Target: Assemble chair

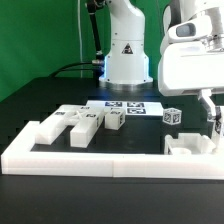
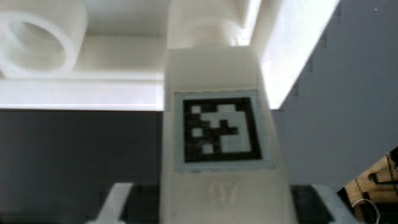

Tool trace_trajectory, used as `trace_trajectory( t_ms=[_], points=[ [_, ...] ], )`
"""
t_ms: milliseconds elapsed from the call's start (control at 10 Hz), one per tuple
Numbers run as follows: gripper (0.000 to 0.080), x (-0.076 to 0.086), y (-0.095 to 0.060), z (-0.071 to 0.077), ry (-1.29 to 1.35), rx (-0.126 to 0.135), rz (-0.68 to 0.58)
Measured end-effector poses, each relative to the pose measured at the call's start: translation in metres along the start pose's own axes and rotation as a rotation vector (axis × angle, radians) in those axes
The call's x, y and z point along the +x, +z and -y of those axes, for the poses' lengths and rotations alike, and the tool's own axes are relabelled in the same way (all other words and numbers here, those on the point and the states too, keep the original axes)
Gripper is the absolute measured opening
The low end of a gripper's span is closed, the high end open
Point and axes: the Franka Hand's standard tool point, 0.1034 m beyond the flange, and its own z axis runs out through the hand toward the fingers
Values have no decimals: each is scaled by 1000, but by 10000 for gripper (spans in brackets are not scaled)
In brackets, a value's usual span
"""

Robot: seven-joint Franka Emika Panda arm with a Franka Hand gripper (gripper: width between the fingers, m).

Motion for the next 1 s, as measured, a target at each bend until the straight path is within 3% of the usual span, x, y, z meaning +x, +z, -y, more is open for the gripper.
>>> trace_trajectory(
  t_ms=[100,200,500,1000],
  points=[
    [405,0,0,0,-3,0,0],
    [590,0,0,0,-6,0,0],
    [648,0,-1,-2,-27,-2,0],
    [649,20,-20,-7,-56,5,66]
  ],
)
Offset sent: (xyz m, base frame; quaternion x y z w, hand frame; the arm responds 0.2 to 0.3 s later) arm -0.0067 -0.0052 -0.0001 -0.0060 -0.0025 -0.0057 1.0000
